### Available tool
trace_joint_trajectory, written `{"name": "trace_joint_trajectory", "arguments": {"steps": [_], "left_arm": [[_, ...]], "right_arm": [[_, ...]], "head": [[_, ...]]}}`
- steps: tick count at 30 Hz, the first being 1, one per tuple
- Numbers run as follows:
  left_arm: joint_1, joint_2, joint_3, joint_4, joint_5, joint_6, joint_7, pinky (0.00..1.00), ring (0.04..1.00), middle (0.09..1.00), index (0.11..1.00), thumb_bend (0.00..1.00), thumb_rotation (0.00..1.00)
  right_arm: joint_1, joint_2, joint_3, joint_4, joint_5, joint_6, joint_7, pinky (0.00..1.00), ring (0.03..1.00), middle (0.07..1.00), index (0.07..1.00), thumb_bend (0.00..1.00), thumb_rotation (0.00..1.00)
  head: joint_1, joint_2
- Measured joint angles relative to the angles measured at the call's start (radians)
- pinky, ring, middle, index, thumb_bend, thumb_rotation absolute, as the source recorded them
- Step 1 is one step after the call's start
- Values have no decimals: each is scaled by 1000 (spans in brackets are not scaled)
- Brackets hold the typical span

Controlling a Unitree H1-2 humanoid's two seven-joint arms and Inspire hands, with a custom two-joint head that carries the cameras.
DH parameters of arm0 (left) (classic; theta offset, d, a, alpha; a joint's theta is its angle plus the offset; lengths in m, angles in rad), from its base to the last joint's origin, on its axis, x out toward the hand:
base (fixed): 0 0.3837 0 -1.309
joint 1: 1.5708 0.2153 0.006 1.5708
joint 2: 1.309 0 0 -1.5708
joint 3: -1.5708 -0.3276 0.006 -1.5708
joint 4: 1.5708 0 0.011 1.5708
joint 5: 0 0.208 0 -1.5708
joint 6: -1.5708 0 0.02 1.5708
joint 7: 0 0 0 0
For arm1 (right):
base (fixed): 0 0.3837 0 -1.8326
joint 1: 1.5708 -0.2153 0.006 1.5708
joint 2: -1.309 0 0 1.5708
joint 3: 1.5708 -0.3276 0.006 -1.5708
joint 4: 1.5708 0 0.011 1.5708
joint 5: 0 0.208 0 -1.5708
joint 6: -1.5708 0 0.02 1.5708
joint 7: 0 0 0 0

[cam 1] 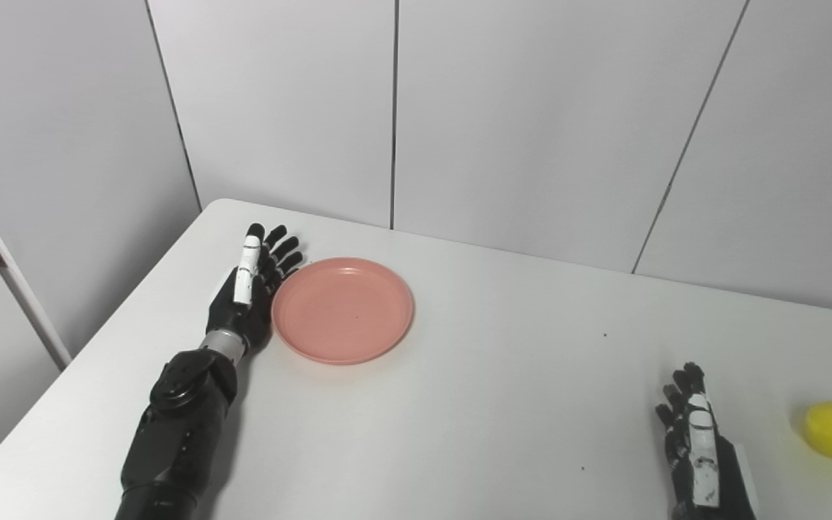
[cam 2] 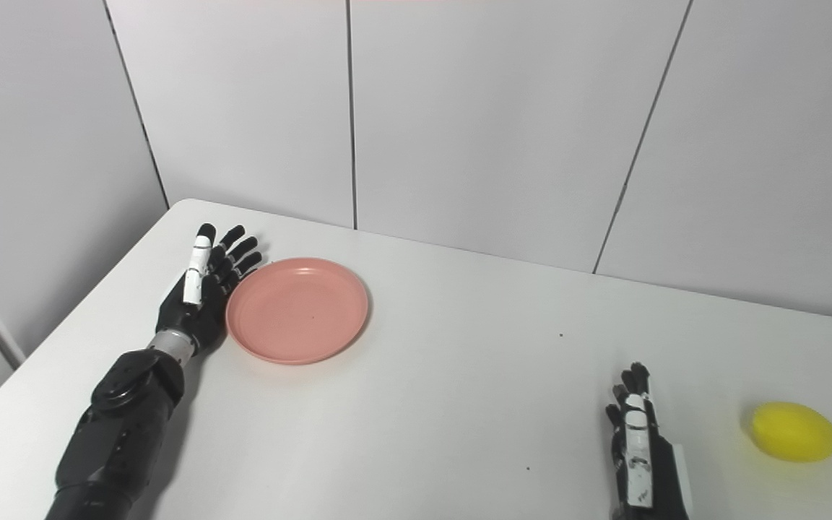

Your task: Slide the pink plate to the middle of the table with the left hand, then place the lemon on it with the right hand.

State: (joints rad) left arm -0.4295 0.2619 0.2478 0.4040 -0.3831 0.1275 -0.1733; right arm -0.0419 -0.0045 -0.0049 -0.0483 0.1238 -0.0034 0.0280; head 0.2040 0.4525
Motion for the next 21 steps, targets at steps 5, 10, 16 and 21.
{"name": "trace_joint_trajectory", "arguments": {"steps": [5, 10, 16, 21], "left_arm": [[2, -8, -13, -25, 15, 23, 11, 964, 949, 947, 932, 546, 1000], [5, -24, -31, -38, 19, 28, 9, 974, 951, 949, 937, 561, 1000], [4, -30, -54, -41, 19, 28, 3, 971, 947, 944, 933, 540, 1000], [4, -37, -60, -44, 18, 31, 3, 973, 949, 944, 931, 531, 1000]], "right_arm": [[0, 0, 1, 0, -1, 0, 0, 1000, 1000, 1000, 1000, 176, 1000], [0, 1, 1, 1, -2, 0, 0, 1000, 1000, 1000, 1000, 183, 1000], [0, 3, 3, 1, -12, 0, 0, 1000, 1000, 1000, 1000, 191, 1000], [0, 4, 4, 1, -19, 0, 0, 1000, 1000, 1000, 1000, 191, 1000]], "head": [[-6, 3], [-17, 9], [-25, 12], [-29, 18]]}}
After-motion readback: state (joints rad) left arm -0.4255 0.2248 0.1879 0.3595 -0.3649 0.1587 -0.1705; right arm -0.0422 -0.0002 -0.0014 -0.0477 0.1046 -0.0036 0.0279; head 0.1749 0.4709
